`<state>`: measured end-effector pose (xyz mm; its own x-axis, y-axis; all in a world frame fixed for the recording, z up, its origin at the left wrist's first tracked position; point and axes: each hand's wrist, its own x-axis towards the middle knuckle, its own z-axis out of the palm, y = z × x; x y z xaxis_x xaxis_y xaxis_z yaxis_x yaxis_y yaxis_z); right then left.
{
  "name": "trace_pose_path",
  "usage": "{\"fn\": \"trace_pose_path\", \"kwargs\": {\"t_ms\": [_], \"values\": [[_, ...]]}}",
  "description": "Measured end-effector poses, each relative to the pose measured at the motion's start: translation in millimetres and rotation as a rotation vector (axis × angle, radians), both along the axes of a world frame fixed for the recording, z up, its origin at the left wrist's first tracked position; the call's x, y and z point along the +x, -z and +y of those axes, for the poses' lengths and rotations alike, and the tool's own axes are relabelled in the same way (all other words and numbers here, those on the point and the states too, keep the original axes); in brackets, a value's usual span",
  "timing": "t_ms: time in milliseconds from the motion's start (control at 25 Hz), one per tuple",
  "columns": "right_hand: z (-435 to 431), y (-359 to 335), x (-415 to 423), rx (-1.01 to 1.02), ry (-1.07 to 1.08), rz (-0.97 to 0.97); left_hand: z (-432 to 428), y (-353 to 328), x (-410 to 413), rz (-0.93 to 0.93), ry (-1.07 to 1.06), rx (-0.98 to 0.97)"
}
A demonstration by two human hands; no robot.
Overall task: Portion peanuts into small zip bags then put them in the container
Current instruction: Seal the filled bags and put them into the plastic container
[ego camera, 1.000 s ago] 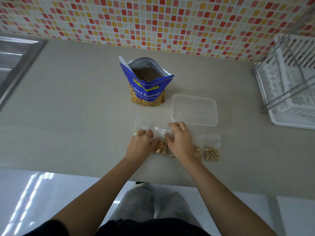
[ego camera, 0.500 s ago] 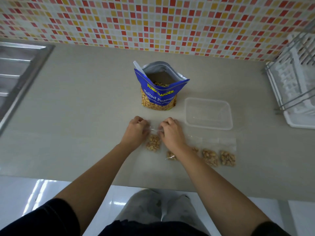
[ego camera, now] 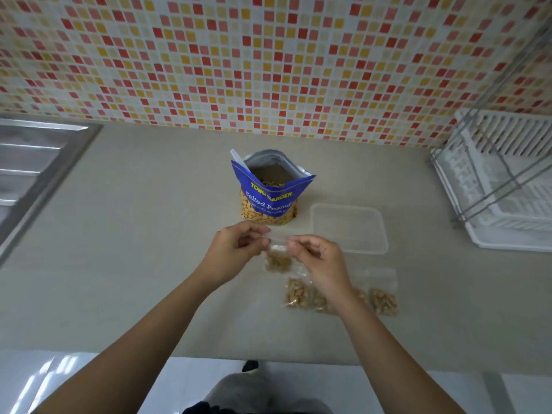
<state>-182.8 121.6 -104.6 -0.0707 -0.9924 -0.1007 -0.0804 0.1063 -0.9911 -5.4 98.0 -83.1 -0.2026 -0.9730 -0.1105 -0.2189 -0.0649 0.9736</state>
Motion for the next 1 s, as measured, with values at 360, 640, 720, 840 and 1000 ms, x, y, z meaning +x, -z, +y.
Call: {"fn": "trace_pose_path", "kwargs": {"t_ms": [360,640,720,840,1000], "values": [[14.9,-80.9,-45.3,-0.209,0.056,0.038,8.7,-87.3,-54.2,-0.309,0.109,-0.361],[33.8,-87.0,-52.2,-0.300,0.139,0.266,31.0,-91.2,-78.2,-0.530,0.116,-0.571],[35.4,-83.9,-51.9,-0.290,0.148,0.304,31.2,-86.5,-75.9,-0.538,0.121,-0.604],[41.0,-77.0,-54.2,-0.266,0.146,0.329,30.8,-76.4,-68.4,-0.584,0.141,-0.587],[46.6,-72.0,-57.1,-0.263,0.145,0.311,32.0,-68.4,-62.2,-0.613,0.138,-0.555]]}}
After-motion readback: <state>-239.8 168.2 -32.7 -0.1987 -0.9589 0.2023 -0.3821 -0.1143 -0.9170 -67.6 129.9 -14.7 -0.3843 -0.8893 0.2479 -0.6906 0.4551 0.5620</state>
